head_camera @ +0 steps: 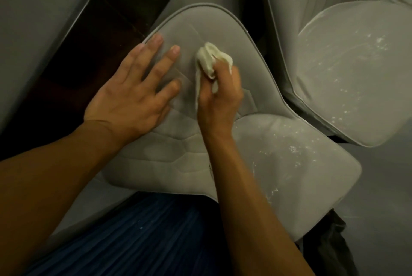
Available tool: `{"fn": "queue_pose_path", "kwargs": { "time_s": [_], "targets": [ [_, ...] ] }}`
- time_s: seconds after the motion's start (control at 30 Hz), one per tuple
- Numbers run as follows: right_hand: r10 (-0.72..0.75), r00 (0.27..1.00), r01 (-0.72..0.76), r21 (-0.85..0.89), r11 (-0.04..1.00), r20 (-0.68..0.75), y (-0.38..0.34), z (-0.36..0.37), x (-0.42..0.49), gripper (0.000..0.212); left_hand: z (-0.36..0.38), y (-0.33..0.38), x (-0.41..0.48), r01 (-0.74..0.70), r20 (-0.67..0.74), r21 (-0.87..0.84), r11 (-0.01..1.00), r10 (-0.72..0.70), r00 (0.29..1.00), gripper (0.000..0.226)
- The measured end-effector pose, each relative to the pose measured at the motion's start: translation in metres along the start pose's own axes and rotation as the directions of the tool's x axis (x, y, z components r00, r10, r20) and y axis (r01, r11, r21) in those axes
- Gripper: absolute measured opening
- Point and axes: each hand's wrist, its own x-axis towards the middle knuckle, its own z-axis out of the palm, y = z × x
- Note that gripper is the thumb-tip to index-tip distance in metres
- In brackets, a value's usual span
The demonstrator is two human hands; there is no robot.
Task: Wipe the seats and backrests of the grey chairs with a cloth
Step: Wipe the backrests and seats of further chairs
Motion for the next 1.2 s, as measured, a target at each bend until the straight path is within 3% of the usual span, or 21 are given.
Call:
{"fn": "queue_pose_path", "kwargs": {
  "time_s": [0.13,0.23,0.3,0.37,0.43,0.53,0.63,0.67,0.77,0.87,0.93,1.0,1.07,1.13,1.17,1.2],
  "targets": [
    [0.232,0.970,-0.233,-0.006,0.972,-0.074,0.041,-0.008,-0.008,0.026,-0.002,-0.002,-0.001,-0.006,0.006,-0.015,1.000,0.006,1.000,0.050],
    [0.328,0.936,-0.327,0.024,0.945,-0.126,0.049,0.005,-0.016,0.024,-0.003,-0.002,-0.002,-0.006,-0.004,-0.016,1.000,0.006,1.000,0.049],
    [0.472,0.861,-0.466,0.082,0.881,-0.188,0.047,0.015,-0.019,0.025,-0.002,-0.001,-0.002,-0.015,-0.004,-0.014,1.000,0.015,1.000,0.046],
    [0.650,0.737,-0.637,0.131,0.760,-0.184,0.049,0.021,-0.025,0.024,0.000,-0.002,-0.002,-0.022,-0.011,-0.019,1.000,0.022,1.000,0.044],
    [0.742,0.656,-0.729,0.140,0.670,-0.140,0.050,0.023,-0.040,0.023,0.002,-0.003,-0.003,-0.023,-0.013,-0.024,0.999,0.023,1.000,0.046],
    [0.804,0.594,-0.804,0.049,0.592,0.036,0.050,0.022,-0.088,0.024,0.002,-0.004,-0.004,-0.024,-0.006,-0.035,0.999,0.024,1.000,0.048],
    [0.880,0.412,-0.897,-0.064,0.438,0.236,0.053,0.018,-0.142,0.032,0.002,-0.004,-0.004,-0.038,0.010,-0.037,0.999,0.039,0.999,0.050],
    [0.884,0.384,-0.901,-0.100,0.422,0.267,0.057,0.016,-0.152,0.033,0.002,-0.005,-0.004,-0.045,0.011,-0.035,0.998,0.045,0.999,0.050],
    [0.887,0.367,-0.895,-0.151,0.419,0.281,0.064,0.010,-0.148,0.031,0.003,-0.004,-0.004,-0.046,-0.019,-0.014,0.999,0.046,0.999,0.047],
    [0.885,0.397,-0.906,-0.051,0.421,0.245,0.055,0.006,-0.119,0.035,0.002,-0.003,-0.004,-0.033,-0.029,-0.009,0.999,0.033,0.999,0.046],
    [0.816,0.544,-0.837,0.069,0.542,0.196,0.047,0.005,-0.104,0.024,0.002,-0.003,-0.005,-0.032,-0.021,-0.009,0.999,0.032,0.999,0.046],
    [0.696,0.701,-0.711,0.073,0.700,0.158,0.043,0.005,-0.101,0.001,0.001,-0.003,-0.005,-0.030,-0.021,-0.007,1.000,0.030,0.999,0.045],
    [0.631,0.753,-0.641,-0.009,0.768,0.187,0.054,0.003,-0.113,0.009,0.001,-0.002,-0.004,-0.024,-0.020,-0.013,1.000,0.024,1.000,0.044],
    [0.613,0.738,-0.582,-0.192,0.790,0.282,0.076,-0.003,-0.132,0.008,0.002,-0.002,-0.004,-0.020,-0.015,-0.004,1.000,0.020,1.000,0.043],
    [0.638,0.679,-0.565,-0.297,0.770,0.362,0.088,-0.007,-0.140,0.005,0.002,-0.002,-0.004,-0.019,-0.011,0.002,1.000,0.019,1.000,0.043],
    [0.693,0.575,-0.564,-0.404,0.720,0.434,0.098,-0.013,-0.146,0.010,0.002,-0.002,-0.004,-0.017,-0.009,0.003,1.000,0.017,1.000,0.043]
  ]
}}
